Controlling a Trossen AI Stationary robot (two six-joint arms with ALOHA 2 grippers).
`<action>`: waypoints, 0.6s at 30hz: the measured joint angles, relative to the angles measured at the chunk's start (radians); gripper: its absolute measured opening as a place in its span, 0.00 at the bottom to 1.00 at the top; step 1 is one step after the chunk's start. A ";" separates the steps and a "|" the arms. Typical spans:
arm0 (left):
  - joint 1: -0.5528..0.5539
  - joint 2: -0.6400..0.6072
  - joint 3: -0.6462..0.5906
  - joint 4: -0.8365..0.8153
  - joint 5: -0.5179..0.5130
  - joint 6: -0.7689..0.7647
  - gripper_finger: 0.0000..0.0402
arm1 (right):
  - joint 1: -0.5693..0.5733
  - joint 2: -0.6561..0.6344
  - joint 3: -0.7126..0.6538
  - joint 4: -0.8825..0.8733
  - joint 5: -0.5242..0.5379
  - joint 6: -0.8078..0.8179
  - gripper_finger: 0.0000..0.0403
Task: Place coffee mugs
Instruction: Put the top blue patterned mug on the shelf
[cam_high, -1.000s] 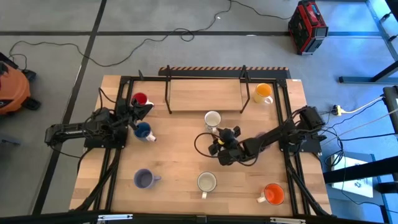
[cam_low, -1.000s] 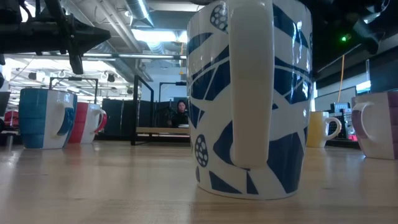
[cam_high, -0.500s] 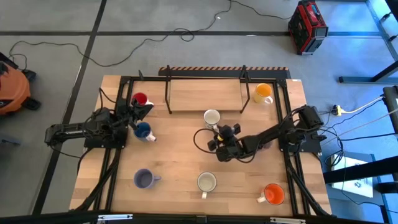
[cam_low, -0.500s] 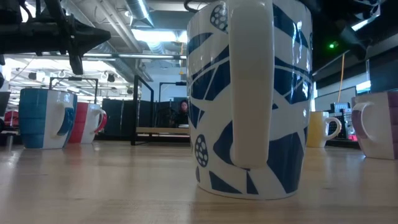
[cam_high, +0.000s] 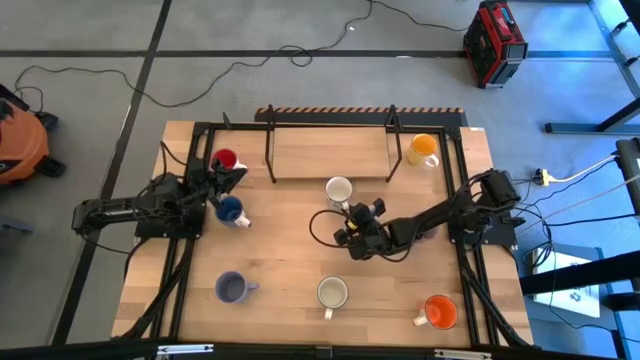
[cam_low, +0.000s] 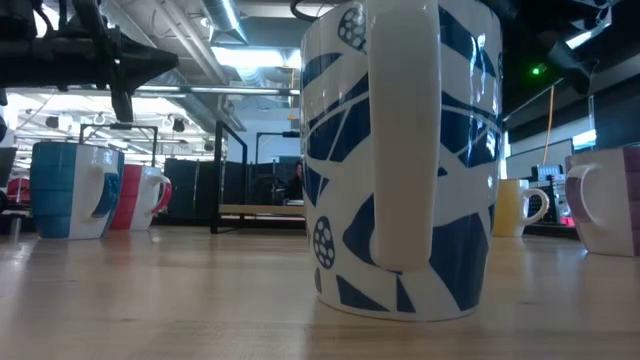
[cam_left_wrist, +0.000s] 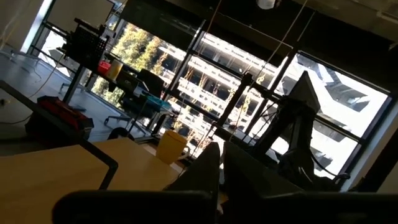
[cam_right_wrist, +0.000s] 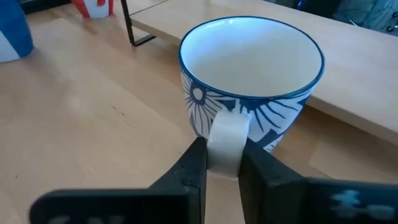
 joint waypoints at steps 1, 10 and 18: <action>0.000 0.000 0.000 -0.015 0.000 -0.002 0.04 | 0.000 -0.006 0.000 -0.003 -0.008 -0.001 0.10; 0.000 0.000 0.000 -0.050 0.011 -0.009 0.04 | 0.002 -0.117 -0.002 -0.008 -0.013 0.009 0.10; 0.000 0.000 0.000 -0.049 0.012 -0.010 0.04 | 0.002 -0.171 -0.002 -0.005 -0.007 -0.037 0.10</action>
